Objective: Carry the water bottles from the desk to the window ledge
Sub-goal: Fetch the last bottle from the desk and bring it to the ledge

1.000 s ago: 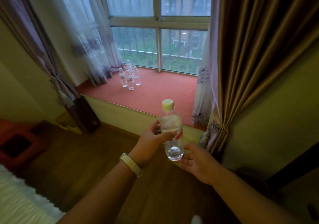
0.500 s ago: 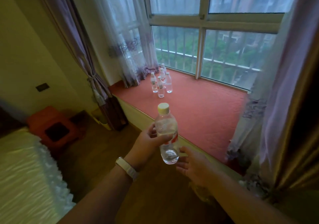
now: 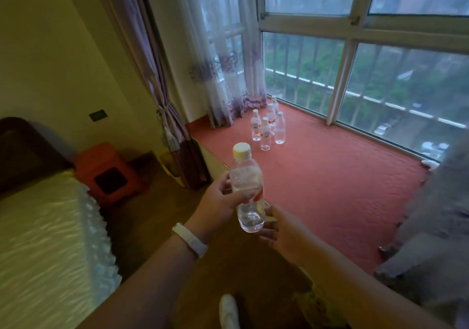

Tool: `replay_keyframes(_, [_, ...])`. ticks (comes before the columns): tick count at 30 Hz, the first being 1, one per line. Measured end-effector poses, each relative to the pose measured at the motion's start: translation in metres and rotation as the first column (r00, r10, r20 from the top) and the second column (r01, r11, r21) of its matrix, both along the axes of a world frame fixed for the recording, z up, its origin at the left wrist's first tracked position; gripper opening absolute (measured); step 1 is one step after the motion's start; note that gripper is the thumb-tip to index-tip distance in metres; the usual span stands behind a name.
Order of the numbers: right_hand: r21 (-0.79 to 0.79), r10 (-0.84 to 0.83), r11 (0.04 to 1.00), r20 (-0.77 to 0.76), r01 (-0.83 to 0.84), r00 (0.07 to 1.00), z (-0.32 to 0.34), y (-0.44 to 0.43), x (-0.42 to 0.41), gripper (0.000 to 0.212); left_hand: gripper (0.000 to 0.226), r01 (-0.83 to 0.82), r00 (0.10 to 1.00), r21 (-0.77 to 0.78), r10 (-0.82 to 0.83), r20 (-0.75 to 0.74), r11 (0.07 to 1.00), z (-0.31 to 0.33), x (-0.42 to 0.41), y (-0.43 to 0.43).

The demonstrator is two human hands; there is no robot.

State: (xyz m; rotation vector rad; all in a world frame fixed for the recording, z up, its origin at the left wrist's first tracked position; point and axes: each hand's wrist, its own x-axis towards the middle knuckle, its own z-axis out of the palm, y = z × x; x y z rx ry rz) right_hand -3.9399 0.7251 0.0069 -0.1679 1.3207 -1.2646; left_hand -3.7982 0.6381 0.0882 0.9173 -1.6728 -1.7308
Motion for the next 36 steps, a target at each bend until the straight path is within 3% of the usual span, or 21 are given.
replay_keyframes(5, [0.041, -0.013, 0.999, -0.008, 0.013, 1.0, -0.018, -0.056, -0.008, 0.03, 0.042, 0.014, 1.0, 0.053, -0.014, -0.009, 0.999, -0.025, -0.01, -0.065])
replay_keyframes(19, [0.017, -0.113, 0.993, -0.067, 0.115, 0.991, -0.009, -0.279, -0.024, 0.03, 0.05, 0.172, 0.984, 0.04, -0.169, -0.057, 0.984, -0.02, -0.034, -0.309])
replay_keyframes(27, [-0.022, -0.13, 0.991, -0.057, 0.129, 0.99, -0.006, -0.351, -0.049, 0.038, 0.059, 0.186, 0.982, 0.001, -0.185, -0.04, 0.983, -0.023, -0.063, -0.389])
replay_keyframes(36, [0.041, -0.15, 0.988, -0.011, 0.15, 0.989, -0.042, -0.425, -0.093, 0.033, 0.053, 0.186, 0.982, 0.056, -0.188, 0.027, 0.981, -0.06, -0.113, -0.466])
